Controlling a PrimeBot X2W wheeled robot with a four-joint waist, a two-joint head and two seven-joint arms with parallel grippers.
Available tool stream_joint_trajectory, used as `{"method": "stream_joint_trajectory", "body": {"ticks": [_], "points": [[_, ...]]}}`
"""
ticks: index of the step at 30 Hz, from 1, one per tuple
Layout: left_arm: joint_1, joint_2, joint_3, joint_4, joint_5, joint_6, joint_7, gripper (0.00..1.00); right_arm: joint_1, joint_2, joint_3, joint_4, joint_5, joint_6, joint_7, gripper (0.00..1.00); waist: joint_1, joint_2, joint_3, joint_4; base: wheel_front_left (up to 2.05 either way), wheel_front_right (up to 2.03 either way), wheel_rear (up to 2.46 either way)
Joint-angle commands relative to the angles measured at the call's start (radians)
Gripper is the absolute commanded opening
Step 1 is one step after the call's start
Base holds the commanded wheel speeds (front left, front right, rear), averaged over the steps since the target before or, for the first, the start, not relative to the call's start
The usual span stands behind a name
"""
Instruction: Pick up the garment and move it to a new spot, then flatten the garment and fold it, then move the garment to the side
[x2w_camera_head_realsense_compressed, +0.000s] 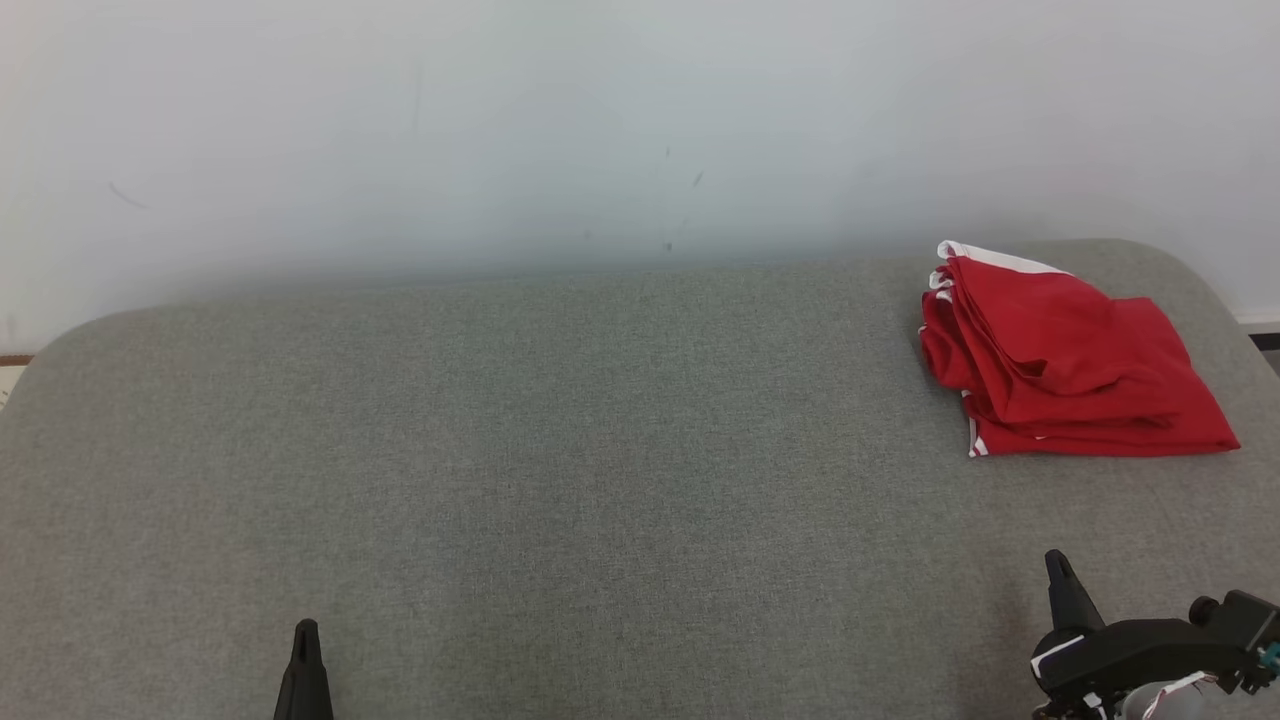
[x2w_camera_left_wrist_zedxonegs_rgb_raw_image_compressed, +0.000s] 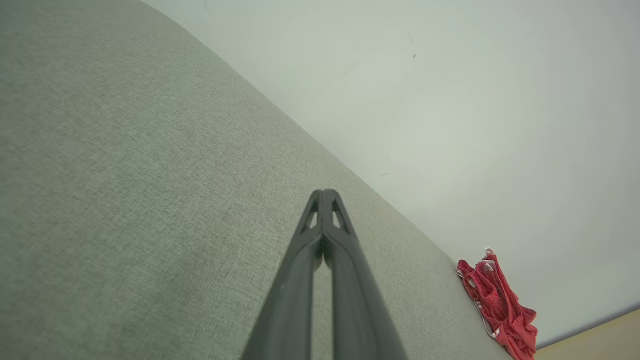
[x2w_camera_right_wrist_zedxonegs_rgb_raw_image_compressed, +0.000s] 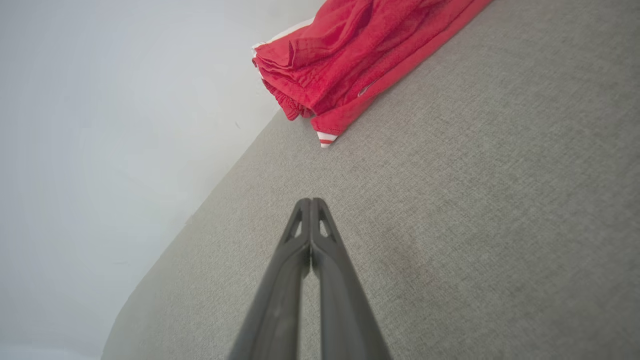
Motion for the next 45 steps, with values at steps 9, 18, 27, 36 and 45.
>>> {"method": "stream_joint_trajectory", "body": {"ticks": [9, 18, 27, 36, 45], "points": [[-0.052, 0.003, -0.029, 0.025, -0.153, -0.018, -0.007, 0.00, -0.053, -0.010, -0.062, 0.015, 0.140, 0.000, 0.062, 0.00, 0.0000, 0.0000, 0.004, 0.001, 0.00, 0.00, 0.00], [-0.077, 0.003, -0.053, 0.052, -0.270, -0.029, -0.007, 0.00, -0.073, -0.012, -0.109, 0.035, 0.243, 0.000, 0.113, 0.00, 0.0000, 0.0000, 0.008, 0.001, 0.00, 0.00, 0.00], [-0.098, 0.002, -0.075, 0.077, -0.376, -0.040, -0.008, 0.00, -0.092, -0.013, -0.152, 0.053, 0.339, 0.000, 0.159, 0.00, 0.0000, 0.0000, 0.011, 0.002, 0.00, 0.00, 0.00], [-0.119, 0.002, -0.095, 0.100, -0.477, -0.050, -0.008, 0.00, -0.110, -0.014, -0.192, 0.070, 0.426, 0.000, 0.202, 0.00, 0.0000, 0.0000, 0.015, 0.003, 0.00, 0.00, 0.00], [-0.136, 0.001, -0.112, 0.119, -0.556, -0.057, -0.009, 0.00, -0.125, -0.015, -0.226, 0.084, 0.498, 0.000, 0.238, 0.00, 0.0000, 0.0000, 0.018, 0.003, 0.00, 0.00, 0.00]]}}
